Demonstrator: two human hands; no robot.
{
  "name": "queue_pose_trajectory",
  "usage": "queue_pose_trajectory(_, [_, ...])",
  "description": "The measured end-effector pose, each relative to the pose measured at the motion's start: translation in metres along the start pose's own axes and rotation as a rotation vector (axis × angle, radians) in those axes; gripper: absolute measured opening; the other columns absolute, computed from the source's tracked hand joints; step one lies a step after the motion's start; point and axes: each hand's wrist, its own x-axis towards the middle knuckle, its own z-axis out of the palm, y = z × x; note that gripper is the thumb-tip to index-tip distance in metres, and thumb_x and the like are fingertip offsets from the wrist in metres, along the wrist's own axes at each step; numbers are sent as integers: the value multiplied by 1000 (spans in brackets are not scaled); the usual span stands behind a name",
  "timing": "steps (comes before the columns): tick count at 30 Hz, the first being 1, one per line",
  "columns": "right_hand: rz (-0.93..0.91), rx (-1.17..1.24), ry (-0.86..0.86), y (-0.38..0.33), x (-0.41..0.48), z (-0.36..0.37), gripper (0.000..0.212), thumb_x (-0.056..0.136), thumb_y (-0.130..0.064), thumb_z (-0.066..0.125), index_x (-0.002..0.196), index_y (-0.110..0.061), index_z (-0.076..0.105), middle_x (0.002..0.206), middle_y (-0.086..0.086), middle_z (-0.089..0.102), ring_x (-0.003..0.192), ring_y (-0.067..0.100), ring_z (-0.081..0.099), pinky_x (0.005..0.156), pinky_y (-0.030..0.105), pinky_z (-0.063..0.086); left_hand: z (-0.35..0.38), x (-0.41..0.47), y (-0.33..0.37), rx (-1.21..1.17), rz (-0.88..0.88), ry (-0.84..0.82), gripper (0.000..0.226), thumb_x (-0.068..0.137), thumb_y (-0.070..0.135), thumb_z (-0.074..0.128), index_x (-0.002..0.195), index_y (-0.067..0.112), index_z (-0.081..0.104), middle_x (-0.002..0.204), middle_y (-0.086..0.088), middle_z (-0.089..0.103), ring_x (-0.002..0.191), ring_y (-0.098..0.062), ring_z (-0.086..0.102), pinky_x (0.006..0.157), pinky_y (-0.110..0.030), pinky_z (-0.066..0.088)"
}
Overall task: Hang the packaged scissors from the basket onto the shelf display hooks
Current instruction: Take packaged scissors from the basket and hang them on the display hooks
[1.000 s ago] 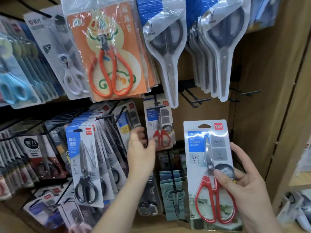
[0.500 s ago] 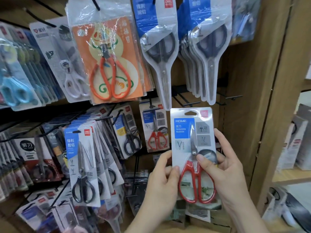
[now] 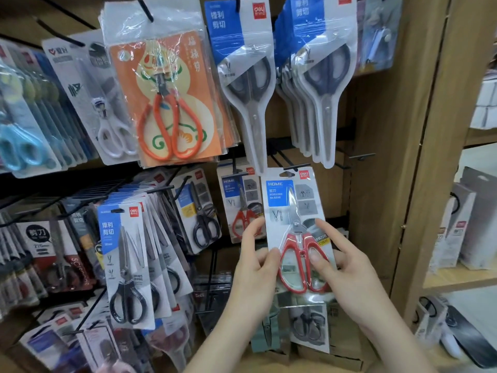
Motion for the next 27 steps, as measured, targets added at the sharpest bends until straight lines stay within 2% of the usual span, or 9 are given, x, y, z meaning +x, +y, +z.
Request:
queue_pose_trajectory(3, [8, -51, 44, 5, 14, 6, 54, 94, -22, 63, 139, -44, 43, 109, -2, 73, 90, 8, 74, 70, 23, 61, -7, -3, -9, 89, -23, -33, 67, 93, 3, 63, 128, 53, 37, 97, 2, 75, 77, -15, 73, 76, -30, 59])
queue_pose_trajectory(5, [27, -87, 41, 10, 20, 8, 54, 95, -20, 63, 139, -45, 43, 110, 0, 73, 89, 7, 73, 68, 22, 60, -10, 0, -14, 178, -24, -58, 65, 90, -3, 65, 124, 49, 46, 99, 4, 71, 68, -8, 68, 68, -24, 56])
queue_pose_trajectory(9, [214, -7, -77, 23, 18, 0, 61, 97, -18, 61, 130, -59, 33, 100, -1, 76, 88, 18, 75, 70, 34, 62, -11, 17, -20, 252, 8, -24, 68, 88, -6, 66, 127, 47, 51, 109, 4, 69, 74, -14, 71, 74, -27, 60])
queue_pose_trajectory(11, [263, 8, -58, 29, 18, -2, 49, 96, -15, 62, 128, -48, 45, 96, 1, 78, 80, 25, 75, 66, 34, 61, -12, 28, -25, 261, 2, -30, 66, 89, -4, 66, 122, 51, 52, 109, 4, 69, 82, -13, 72, 78, -27, 59])
queue_pose_trajectory(14, [251, 20, 112, 38, 33, 2, 26, 95, -8, 62, 119, -18, 63, 91, 7, 77, 66, 20, 72, 60, 27, 59, -15, 39, -36, 345, -47, -20, 50, 94, 6, 62, 129, 41, 52, 118, 7, 65, 102, -7, 65, 83, -20, 54])
queue_pose_trajectory(19, [236, 77, 254, 46, 73, 11, 19, 96, -11, 62, 114, -8, 66, 90, 8, 73, 64, 11, 67, 62, 24, 59, -38, 10, -57, 486, -118, -46, 43, 96, 2, 51, 107, 41, 63, 115, 19, 64, 105, 4, 58, 77, -4, 47])
queue_pose_trajectory(23, [299, 153, 308, 54, 90, 20, 47, 98, -16, 59, 143, -10, 44, 100, 7, 66, 82, 19, 69, 74, 30, 58, -55, -18, -71, 529, -180, -21, 47, 92, -5, 51, 96, 38, 69, 106, 20, 69, 101, 7, 61, 93, -17, 51])
queue_pose_trajectory(25, [345, 114, 309, 61, 86, 21, 64, 99, -18, 57, 153, -20, 25, 119, 11, 60, 97, 23, 66, 90, 39, 57, -63, -28, -71, 502, -213, 4, 46, 91, -8, 50, 95, 33, 71, 103, 18, 71, 101, 4, 63, 92, -20, 52])
queue_pose_trajectory(27, [386, 71, 301, 62, 74, 25, 70, 97, -15, 56, 155, -28, 18, 122, 14, 58, 96, 24, 63, 94, 46, 55, -72, -40, -65, 447, -215, 47, 46, 92, -9, 50, 94, 31, 73, 101, 15, 73, 101, 1, 65, 86, -21, 54])
